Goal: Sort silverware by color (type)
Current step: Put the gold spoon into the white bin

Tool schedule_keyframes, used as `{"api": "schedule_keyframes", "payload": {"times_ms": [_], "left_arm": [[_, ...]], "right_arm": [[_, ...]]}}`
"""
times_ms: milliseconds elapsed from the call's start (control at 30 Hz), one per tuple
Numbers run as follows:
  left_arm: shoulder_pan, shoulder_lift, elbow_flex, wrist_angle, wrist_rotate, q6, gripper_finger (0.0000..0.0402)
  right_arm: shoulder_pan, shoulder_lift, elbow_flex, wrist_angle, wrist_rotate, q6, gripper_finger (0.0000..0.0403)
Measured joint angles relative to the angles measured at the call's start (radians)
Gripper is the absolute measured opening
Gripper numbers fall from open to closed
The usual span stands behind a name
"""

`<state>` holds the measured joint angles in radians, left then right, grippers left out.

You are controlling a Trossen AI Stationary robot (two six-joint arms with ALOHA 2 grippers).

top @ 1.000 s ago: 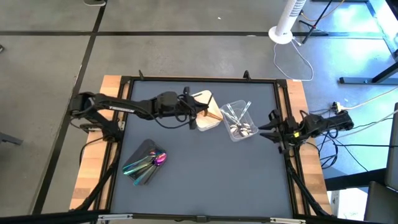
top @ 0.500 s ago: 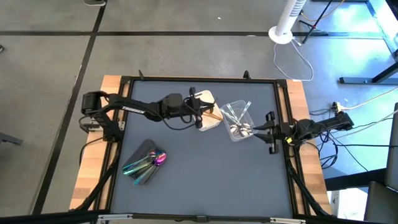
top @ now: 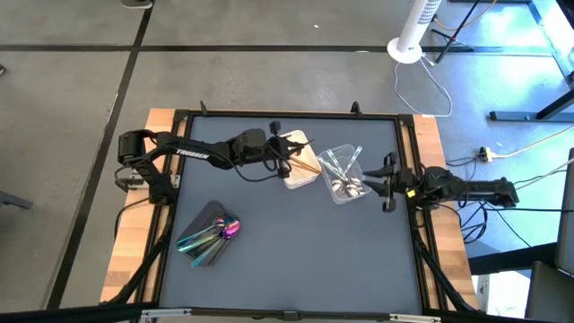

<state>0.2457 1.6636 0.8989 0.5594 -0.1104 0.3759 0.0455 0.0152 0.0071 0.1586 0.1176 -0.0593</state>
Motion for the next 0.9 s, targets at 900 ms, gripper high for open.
{"api": "schedule_keyframes", "payload": {"times_ms": [900], "left_arm": [[0.06,0.08,0.0,-0.218,-0.01,0.106,0.0011]], "right_arm": [[-0.059,0.009,0.001,-0.137,-0.077,0.081,0.0111]]}}
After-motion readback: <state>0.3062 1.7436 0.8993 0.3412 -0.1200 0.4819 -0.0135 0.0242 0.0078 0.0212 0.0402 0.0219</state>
